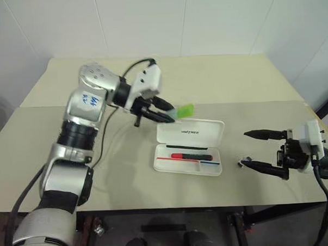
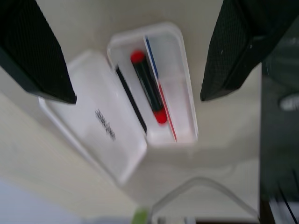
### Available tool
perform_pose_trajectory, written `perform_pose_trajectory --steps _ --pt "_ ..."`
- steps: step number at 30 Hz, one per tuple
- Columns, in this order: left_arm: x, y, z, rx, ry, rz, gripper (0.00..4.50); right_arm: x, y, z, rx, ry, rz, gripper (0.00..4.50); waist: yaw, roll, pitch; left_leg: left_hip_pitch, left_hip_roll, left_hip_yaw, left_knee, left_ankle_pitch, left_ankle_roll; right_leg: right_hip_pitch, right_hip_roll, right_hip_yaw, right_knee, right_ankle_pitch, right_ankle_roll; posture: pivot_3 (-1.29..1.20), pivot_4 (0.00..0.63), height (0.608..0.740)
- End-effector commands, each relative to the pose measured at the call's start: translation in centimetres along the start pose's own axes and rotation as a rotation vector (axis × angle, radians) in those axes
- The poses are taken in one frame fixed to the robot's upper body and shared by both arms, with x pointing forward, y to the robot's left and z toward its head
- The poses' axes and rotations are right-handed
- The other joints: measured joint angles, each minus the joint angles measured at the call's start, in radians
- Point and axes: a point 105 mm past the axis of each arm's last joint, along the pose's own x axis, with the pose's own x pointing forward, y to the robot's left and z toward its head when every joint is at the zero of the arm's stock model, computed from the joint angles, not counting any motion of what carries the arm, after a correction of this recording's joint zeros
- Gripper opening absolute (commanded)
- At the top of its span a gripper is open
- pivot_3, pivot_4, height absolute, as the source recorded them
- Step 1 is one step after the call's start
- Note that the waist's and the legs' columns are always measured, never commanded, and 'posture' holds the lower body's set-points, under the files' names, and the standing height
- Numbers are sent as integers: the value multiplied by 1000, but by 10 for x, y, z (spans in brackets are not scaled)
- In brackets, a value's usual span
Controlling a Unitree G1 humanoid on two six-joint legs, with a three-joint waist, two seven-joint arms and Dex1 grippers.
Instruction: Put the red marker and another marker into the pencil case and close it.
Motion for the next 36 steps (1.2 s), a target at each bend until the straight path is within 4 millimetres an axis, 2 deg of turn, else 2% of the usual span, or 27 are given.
perform_pose_trajectory --steps 1,9,14,18,26,36 --pt "9 -12 9 4 3 -16 1086 -3 12 8 -10 -50 51 4500 1 0 0 1 0 0 0 0 0 0 0 0 1 0 0 0 150 740" --pt "37 -47 -14 -58 84 -100 1086 3 24 5 16 -72 53 4500 -2 0 0 2 -1 -1 3 1 0 1 0 2 4 0 0 0 150 740" --pt "46 -58 -28 -83 133 -126 1086 7 25 3 20 -82 27 4500 -1 0 0 2 -1 -1 3 1 0 1 0 2 4 0 0 0 150 740" --pt "52 -54 -47 -97 202 -93 1086 8 24 2 19 -87 6 4500 1 0 0 2 -1 -1 3 1 0 1 0 2 4 0 0 0 150 740" --pt "64 -58 -59 -94 231 -106 1086 8 24 0 21 -84 -27 4500 2 0 0 2 -1 -1 2 1 0 1 0 2 3 -1 -1 0 150 740" --pt "76 -45 -61 -55 246 -108 1086 8 23 0 17 -86 -65 4500 2 0 0 2 -1 -1 2 1 0 1 0 2 3 -1 -1 0 150 740"
